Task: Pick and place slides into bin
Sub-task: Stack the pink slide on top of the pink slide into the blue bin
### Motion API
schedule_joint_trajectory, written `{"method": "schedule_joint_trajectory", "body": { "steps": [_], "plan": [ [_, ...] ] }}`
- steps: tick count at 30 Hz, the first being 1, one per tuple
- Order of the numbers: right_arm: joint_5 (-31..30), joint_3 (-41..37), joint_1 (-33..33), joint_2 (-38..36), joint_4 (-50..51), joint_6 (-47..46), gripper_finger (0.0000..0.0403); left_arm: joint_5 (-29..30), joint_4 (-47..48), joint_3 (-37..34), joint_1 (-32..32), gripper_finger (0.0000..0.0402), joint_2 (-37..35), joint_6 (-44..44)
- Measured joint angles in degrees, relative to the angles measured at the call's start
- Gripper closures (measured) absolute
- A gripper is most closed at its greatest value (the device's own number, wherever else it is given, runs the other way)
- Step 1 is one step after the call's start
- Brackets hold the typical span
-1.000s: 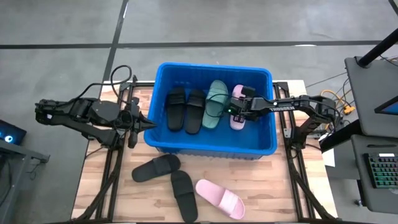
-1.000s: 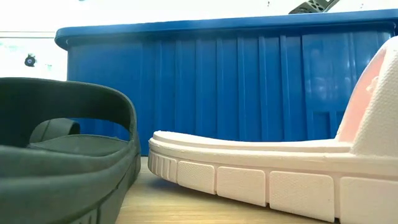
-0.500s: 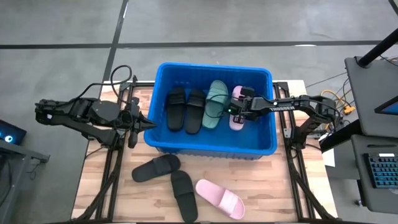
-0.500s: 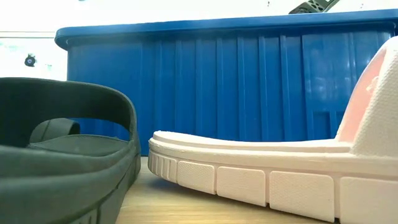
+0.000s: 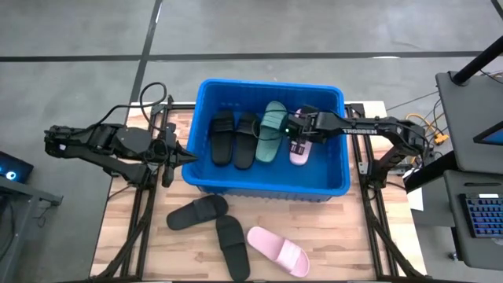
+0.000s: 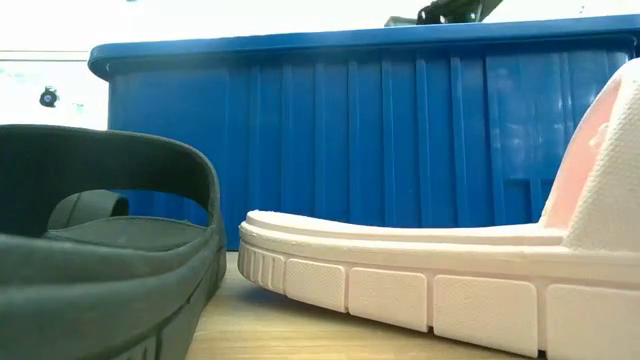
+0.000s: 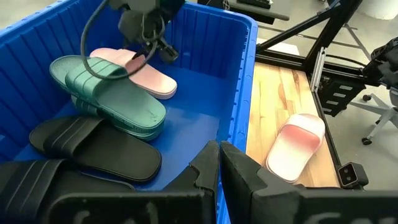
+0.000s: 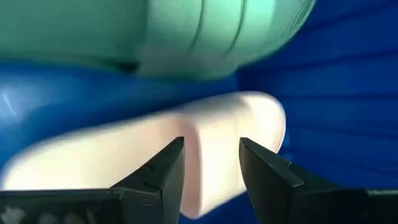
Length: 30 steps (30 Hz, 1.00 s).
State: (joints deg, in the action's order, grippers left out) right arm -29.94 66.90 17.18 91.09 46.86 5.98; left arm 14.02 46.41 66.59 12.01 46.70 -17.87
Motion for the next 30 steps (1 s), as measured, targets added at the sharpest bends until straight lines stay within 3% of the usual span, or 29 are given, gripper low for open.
{"method": "schedule_joint_trajectory", "body": {
  "steps": [7, 15, 24, 30],
  "plan": [
    [1.52, 7.09, 2.44, -0.07, 0.27, -3.56, 0.0283, 0.00, 0.00, -0.02, 0.01, 0.0402, 0.02, 0.00],
    [22.55, 8.49, 12.49, -0.09, 0.70, -8.08, 0.0377, -0.02, 0.04, -0.04, 0.02, 0.0402, -0.02, -1.22],
    [21.89, 6.41, 17.80, -0.09, 0.64, -3.56, 0.0394, -0.02, 0.08, -0.04, 0.02, 0.0402, 0.02, -1.33],
    [21.36, -0.64, 19.64, -0.09, -4.01, -3.54, 0.0394, -0.02, 0.09, -0.04, 0.02, 0.0402, 0.02, -1.36]
  ]
}}
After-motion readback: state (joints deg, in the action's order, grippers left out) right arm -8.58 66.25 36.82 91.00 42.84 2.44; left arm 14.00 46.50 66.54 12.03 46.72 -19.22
